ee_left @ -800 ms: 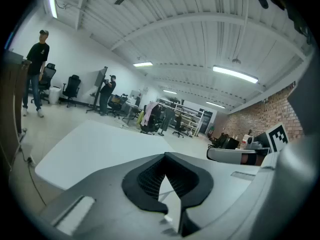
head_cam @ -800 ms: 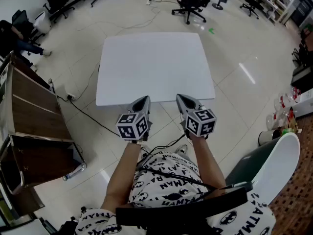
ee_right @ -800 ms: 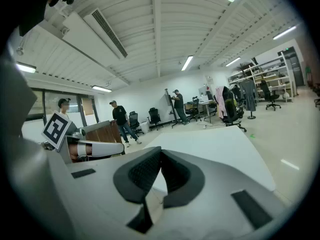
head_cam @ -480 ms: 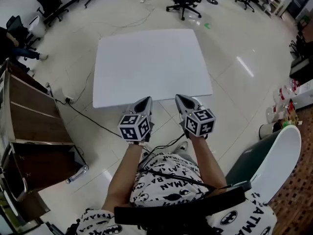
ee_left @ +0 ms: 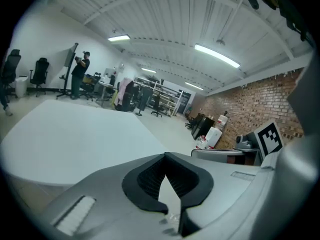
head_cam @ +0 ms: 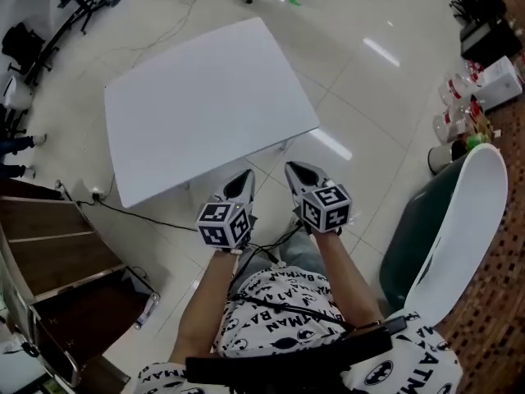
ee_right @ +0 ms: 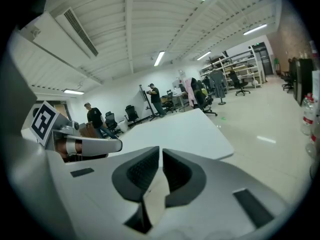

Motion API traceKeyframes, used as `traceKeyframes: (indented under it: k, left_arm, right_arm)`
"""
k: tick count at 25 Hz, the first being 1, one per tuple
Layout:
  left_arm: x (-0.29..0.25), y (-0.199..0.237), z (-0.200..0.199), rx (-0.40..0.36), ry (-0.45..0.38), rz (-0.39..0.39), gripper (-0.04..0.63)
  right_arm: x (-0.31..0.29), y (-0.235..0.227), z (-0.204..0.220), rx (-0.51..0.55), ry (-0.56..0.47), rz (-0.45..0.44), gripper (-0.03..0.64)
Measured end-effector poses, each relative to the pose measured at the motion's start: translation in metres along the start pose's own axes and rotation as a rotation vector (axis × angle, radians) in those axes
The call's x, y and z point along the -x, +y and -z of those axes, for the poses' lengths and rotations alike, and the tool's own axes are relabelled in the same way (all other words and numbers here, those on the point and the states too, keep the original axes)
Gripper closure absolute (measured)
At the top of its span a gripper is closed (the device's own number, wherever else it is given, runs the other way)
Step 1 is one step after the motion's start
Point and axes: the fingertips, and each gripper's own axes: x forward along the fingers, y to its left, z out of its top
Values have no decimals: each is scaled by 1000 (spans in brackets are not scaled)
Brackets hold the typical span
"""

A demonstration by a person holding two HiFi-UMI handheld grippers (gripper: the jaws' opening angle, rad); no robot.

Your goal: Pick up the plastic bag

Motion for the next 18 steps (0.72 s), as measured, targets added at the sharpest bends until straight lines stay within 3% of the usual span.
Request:
traceKeyframes:
  k: [2, 5, 7, 9, 11, 18]
  left_arm:
    - [-24, -20, 16, -10, 48, 40, 594]
    - [-64, -48, 48, -18, 136, 90, 594]
    - [-93, -66, 70, -29, 186, 114, 594]
    - [-124, -82, 90, -43, 224, 135, 594]
    - [-155, -91, 111, -59, 262, 148, 594]
    - [-235, -86, 206, -81, 431, 141, 594]
  right_arm:
    - [9, -31, 21, -38, 29, 44, 509]
    - [22, -83, 59, -89, 79, 122, 507]
    - [30, -118, 84, -133, 105, 163, 436]
    - [34, -155, 104, -164, 120, 196, 436]
    - [35, -188, 122, -181, 130, 229, 388]
    - [7, -279, 226, -236, 210, 310, 388]
